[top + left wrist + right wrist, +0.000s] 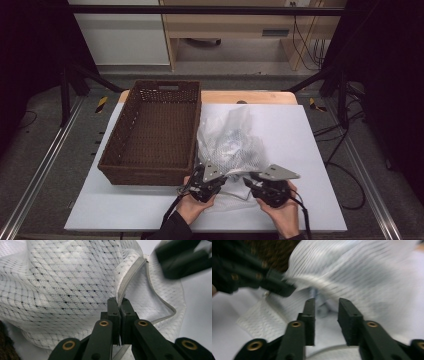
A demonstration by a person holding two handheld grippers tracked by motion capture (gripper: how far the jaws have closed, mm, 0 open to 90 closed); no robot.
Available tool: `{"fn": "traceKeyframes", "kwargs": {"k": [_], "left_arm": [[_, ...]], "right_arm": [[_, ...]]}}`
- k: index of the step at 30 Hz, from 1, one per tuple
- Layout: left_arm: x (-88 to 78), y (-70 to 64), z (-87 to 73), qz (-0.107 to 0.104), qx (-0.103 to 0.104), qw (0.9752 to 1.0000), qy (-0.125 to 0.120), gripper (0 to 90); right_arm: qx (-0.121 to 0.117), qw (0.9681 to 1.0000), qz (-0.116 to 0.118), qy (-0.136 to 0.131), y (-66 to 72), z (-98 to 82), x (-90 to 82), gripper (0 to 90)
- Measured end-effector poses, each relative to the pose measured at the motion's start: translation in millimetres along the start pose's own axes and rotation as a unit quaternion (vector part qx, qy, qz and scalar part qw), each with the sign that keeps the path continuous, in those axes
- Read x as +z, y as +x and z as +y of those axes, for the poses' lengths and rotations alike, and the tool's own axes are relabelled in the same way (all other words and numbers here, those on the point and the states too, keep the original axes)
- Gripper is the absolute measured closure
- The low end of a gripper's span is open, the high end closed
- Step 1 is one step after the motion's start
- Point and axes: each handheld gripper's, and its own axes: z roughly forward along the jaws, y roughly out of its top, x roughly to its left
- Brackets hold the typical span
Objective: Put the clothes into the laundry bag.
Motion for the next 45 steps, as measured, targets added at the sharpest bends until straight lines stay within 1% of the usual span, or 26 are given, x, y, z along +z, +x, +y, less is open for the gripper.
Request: {"fn": "traceKeyframes", "kwargs": {"k": [2, 4, 6, 8, 9, 11, 13, 15, 16, 17, 19, 21, 23, 25, 28, 29, 31, 32, 33, 35, 37, 38, 40, 42, 43, 45], "left_arm": [[-1.6, -0.3, 0.8, 0.0, 0.001, 1.0, -0.004, 88.4], [-3.1, -0.1, 1.9, -0.003, 0.002, 1.0, -0.005, 88.3], [-3.7, 0.4, 2.3, -0.005, 0.001, 1.0, -0.007, 88.5], [-3.6, 1.0, 2.3, -0.01, 0.0, 0.9999, -0.007, 88.5], [-3.5, 0.9, 2.2, -0.013, 0.0, 0.9999, -0.007, 88.5], [-3.9, -1.3, 2.5, -0.02, 0.0, 0.9998, -0.008, 88.6], [-4.7, -5.7, 3.2, -0.023, 0.007, 0.9997, -0.008, 88.6], [-4.5, -9.1, 3.4, -0.021, 0.016, 0.9996, -0.007, 88.6], [-4.1, -8.9, 3.1, -0.02, 0.017, 0.9996, -0.005, 88.6], [-2.8, -8.1, 2.2, -0.02, 0.015, 0.9997, -0.004, 88.5], [0.2, -5.8, -0.1, -0.02, 0.011, 0.9997, 0.002, 88.4], [4.4, -3.7, -3.3, -0.018, 0.007, 0.9998, 0.01, 88.3], [8.5, -3.3, -5.9, -0.014, 0.009, 0.9997, 0.017, 88.0], [12.3, -3.4, -7.4, -0.015, 0.01, 0.9995, 0.025, 86.4], [13.5, -4.8, -8.8, -0.018, 0.013, 0.9993, 0.029, 80.6], [11.4, -5.5, -8.9, -0.019, 0.011, 0.9994, 0.028, 78.1], [3.6, -6.5, -9.3, -0.015, 0.012, 0.9996, 0.02, 71.7], [-1.7, -6.6, -10.1, -0.016, 0.011, 0.9997, 0.014, 68.1], [-7.4, -6.9, -11.5, -0.014, 0.011, 0.9998, 0.008, 65.5], [-18.6, -7.1, -16.6, -0.011, 0.013, 0.9998, 0.004, 61.1], [-27.6, -6.3, -24.7, -0.007, 0.011, 0.9999, 0.006, 58.4], [-31.3, -5.5, -29.5, -0.003, 0.009, 0.9999, 0.009, 57.5], [-35.7, -3.1, -40.2, 0.007, 0.005, 0.9998, 0.015, 56.4], [-36.0, 1.6, -50.4, 0.024, -0.006, 0.9995, 0.022, 56.1], [-35.0, 3.9, -53.5, 0.028, -0.016, 0.9993, 0.021, 55.7], [-31.7, 6.5, -56.7, 0.039, -0.019, 0.9987, 0.028, 55.4]], "right_arm": [[-0.016, 0.9996, 0.002, 0.025, 5.5, -3.9, 23.6, 79.7], [-0.019, 0.9988, -0.007, 0.044, 5.5, -6.8, 47.2, 84.7], [-0.011, 0.9987, -0.013, 0.048, 2.8, -6.4, 65.7, 88.4], [0.003, 0.9988, -0.018, 0.045, -0.5, -4.1, 79.8, 89.1], [-0.004, 0.999, -0.024, 0.039, -1.1, -1.6, 85.5, 89.3], [-0.007, 0.9988, -0.036, 0.034, -0.9, 2.5, 92.5, 89.5], [0.013, 0.9989, -0.042, 0.019, -4.4, 4.9, 101.0, 89.8], [0.041, 0.9976, -0.054, 0.014, -8.7, 8.0, 105.6, 89.8], [0.045, 0.9975, -0.054, 0.012, -10.1, 8.2, 105.9, 89.7], [0.047, 0.9974, -0.054, 0.009, -10.0, 7.9, 105.1, 89.6], [0.039, 0.9978, -0.054, 0.007, -8.8, 6.6, 101.0, 89.0], [0.041, 0.9983, -0.042, 0.004, -8.5, 4.8, 91.7, 84.6], [0.042, 0.9988, -0.025, 0.0, -8.8, 1.3, 76.3, 78.5], [0.035, 0.9992, -0.02, 0.001, -10.9, -3.7, 58.1, 70.3], [0.033, 0.9994, -0.009, -0.004, -18.0, -14.5, 25.9, 64.8], [0.033, 0.9994, -0.012, -0.005, -20.9, -16.9, 19.6, 63.2], [0.032, 0.9986, -0.04, -0.011, -30.9, -22.7, 6.0, 61.1], [0.037, 0.9981, -0.048, -0.013, -37.6, -25.4, 1.3, 59.5], [0.051, 0.9973, -0.052, -0.013, -44.2, -28.2, -2.1, 58.4], [0.067, 0.995, -0.073, -0.006, -56.6, -33.4, -6.2, 56.3], [0.072, 0.9921, -0.103, 0.007, -68.3, -39.9, -5.2, 55.4], [0.072, 0.9913, -0.109, 0.013, -71.7, -42.4, -4.2, 55.6], [0.089, 0.9894, -0.111, 0.03, -77.9, -49.4, -1.0, 56.7], [0.094, 0.9887, -0.108, 0.046, -80.8, -55.1, 2.9, 57.6], [0.091, 0.9889, -0.104, 0.054, -81.3, -57.6, 4.3, 59.1], [0.085, 0.9894, -0.105, 0.054, -80.0, -58.6, 3.3, 60.6]]}}
